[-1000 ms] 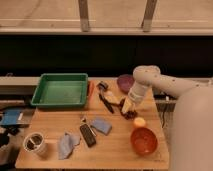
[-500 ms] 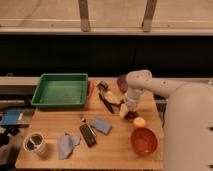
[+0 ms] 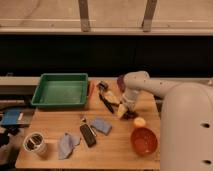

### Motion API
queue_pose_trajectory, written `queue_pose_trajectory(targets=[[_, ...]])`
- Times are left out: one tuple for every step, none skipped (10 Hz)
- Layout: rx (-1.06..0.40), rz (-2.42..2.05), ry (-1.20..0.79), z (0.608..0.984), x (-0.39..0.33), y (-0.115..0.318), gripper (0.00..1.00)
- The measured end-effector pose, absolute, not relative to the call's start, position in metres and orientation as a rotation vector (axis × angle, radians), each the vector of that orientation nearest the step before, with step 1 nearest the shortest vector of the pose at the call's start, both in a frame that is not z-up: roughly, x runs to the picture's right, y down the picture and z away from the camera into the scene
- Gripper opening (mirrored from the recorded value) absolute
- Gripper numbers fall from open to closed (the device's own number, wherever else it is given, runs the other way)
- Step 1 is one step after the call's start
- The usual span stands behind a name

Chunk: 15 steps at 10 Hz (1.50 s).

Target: Place grapes in table surface

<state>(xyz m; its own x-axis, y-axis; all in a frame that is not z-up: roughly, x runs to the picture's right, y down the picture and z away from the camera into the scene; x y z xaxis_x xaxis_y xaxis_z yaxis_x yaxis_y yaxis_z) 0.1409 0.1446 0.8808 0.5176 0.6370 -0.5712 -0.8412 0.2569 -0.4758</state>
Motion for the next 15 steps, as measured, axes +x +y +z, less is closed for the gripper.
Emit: queue_pose_trajectory(targets=[[-0.831,1.024,0.281,0.882,0.142,0.144,0.42],[-0.831,1.027,0.276,0.883,0.142,0.144,0.27],[-0.829,1.025,0.276,0.884,0.143,0.145,0.19],[-0.826,1.025,0.273,0.883,0.143,0.144,0.11],[-0.823,1.029,0.27,0.883,0.145,0.144,0.02],[-0.821,1.032,0.269,0.882,0.146,0.143,0.0],[-0.818,1.039,0.263,0.882,0.148,0.141,0.0],[-0.813,1.049,0.248,0.881,0.149,0.136,0.0],[-0.799,1.063,0.228,0.876,0.151,0.127,0.0],[-0.777,1.074,0.201,0.867,0.152,0.113,0.0],[-0.757,1.083,0.178,0.858,0.153,0.1,0.0],[-0.72,1.098,0.142,0.842,0.155,0.076,0.0],[-0.684,1.11,0.109,0.827,0.155,0.054,0.0],[-0.648,1.12,0.075,0.813,0.155,0.032,0.0],[-0.607,1.13,0.039,0.798,0.154,0.01,0.0]])
